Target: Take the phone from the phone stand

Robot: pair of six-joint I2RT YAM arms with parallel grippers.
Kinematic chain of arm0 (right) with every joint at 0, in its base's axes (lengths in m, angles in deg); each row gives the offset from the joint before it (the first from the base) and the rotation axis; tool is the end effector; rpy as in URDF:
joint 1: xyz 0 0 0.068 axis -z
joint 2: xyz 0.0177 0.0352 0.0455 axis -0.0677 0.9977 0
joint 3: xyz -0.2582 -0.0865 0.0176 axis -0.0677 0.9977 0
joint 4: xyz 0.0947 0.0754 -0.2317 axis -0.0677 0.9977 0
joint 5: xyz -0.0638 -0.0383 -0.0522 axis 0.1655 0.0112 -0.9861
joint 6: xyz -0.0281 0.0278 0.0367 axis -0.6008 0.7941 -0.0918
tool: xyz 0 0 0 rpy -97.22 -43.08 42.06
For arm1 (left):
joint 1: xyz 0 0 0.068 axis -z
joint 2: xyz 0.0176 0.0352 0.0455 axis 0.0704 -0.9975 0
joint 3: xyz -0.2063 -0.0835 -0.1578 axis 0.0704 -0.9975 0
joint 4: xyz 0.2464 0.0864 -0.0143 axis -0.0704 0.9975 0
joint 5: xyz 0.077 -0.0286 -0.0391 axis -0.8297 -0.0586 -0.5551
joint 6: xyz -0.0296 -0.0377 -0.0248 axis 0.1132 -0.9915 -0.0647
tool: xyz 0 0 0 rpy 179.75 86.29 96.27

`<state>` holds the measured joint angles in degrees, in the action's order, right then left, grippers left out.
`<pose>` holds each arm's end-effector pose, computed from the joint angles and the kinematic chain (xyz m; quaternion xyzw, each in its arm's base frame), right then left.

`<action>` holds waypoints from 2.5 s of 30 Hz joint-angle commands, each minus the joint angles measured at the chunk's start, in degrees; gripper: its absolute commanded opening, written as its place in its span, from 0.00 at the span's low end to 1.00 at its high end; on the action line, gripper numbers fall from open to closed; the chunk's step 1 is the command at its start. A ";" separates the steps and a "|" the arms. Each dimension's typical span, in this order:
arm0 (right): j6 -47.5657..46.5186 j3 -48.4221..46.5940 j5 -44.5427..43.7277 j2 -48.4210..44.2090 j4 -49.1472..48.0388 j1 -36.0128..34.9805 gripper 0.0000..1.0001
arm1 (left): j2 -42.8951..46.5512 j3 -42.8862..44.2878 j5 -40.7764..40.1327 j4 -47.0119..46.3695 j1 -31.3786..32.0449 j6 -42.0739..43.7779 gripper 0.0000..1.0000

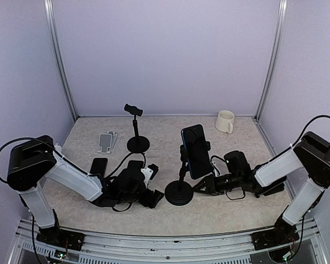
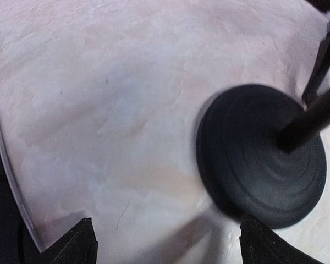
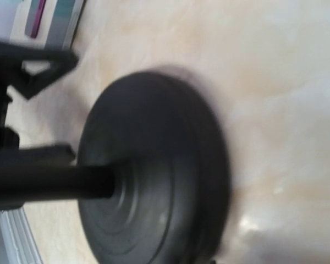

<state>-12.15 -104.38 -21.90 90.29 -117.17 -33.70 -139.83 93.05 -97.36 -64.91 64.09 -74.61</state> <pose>0.2033 0.1819 0.1111 -0.0899 0.8674 0.4687 0.1413 0.1699 -0.2803 0.1100 0.2760 0.8522 -0.2032 0.3954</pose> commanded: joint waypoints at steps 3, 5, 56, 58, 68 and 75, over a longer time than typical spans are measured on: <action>-4.86 -4.59 0.85 -1.54 5.92 2.76 0.35 | 5.11 -5.29 -1.68 4.24 3.91 6.64 0.86; -5.89 -6.09 0.83 -0.81 7.03 2.86 0.35 | 4.74 -5.57 -2.10 4.96 4.76 6.91 0.84; -7.55 -1.32 3.85 1.74 6.24 4.99 0.33 | -8.93 5.65 4.82 1.73 -3.36 4.34 0.82; -7.17 -1.08 3.82 2.17 5.51 4.58 0.32 | -6.18 3.19 4.97 0.82 -3.36 3.97 0.83; -3.27 0.63 2.89 3.75 0.98 0.28 0.31 | 2.84 -5.76 6.32 -1.82 -2.25 2.04 0.87; 0.32 -0.62 2.14 6.83 -3.40 -3.75 0.31 | 8.30 -10.19 7.70 -5.13 -1.62 -0.50 0.92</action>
<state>-14.69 -104.84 -19.85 94.18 -119.66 -34.53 -134.85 85.07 -91.37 -68.89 61.86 -72.73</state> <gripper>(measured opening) 0.313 0.910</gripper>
